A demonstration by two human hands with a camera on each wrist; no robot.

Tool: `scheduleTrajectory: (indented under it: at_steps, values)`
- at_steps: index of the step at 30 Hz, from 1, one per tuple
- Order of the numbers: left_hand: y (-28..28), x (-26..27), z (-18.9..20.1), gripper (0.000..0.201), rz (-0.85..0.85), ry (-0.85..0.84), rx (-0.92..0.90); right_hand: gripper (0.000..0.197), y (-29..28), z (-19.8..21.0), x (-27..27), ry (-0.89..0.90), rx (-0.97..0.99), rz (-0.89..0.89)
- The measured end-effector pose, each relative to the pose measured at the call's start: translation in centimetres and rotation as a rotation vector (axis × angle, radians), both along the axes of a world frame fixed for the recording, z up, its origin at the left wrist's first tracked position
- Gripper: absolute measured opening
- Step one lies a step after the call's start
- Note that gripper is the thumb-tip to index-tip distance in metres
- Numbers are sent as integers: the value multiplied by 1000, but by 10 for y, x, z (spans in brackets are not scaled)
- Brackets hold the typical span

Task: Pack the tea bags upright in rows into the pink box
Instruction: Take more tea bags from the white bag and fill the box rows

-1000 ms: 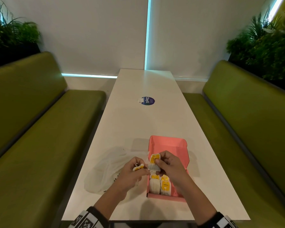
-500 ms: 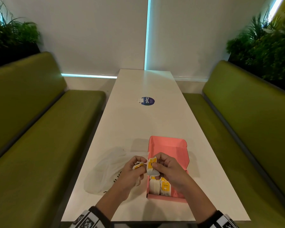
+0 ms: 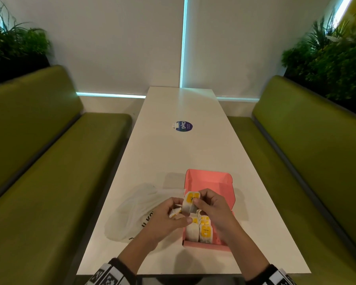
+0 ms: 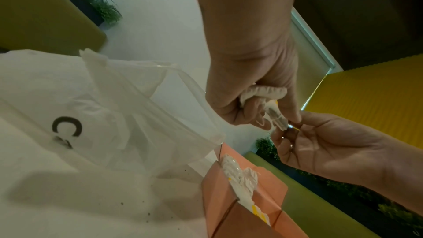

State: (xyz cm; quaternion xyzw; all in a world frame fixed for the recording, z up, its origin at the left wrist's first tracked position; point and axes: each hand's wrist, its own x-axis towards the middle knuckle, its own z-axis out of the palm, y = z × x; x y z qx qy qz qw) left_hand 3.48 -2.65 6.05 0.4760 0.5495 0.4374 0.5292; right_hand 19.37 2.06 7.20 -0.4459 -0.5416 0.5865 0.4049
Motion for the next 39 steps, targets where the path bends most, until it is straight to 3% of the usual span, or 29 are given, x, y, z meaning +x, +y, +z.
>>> scheduleTrajectory:
  at_steps: [4,8,12,15,19,29,35,39]
  values:
    - [1,-4,-3,51,-34,18,35,2,0,-1,4,-24,15,-3]
    - [5,0,-9,16,24,120,105,5,-1,-3,6,-65,10,5]
    - [7,7,-14,18,61,174,127,13,-2,-2,10,-122,-5,35]
    - [10,10,-21,8,52,213,84,23,1,-6,19,-287,34,118]
    - [14,17,-29,22,-30,279,53,19,4,-14,34,-491,83,135]
    - [30,48,-34,35,-366,1035,130,20,-5,-55,64,-791,37,32]
    - [34,55,-45,32,-421,1122,127,18,-11,-62,67,-783,108,24]
    - [33,60,-47,27,-424,1377,86,22,-11,-63,67,-764,106,35]
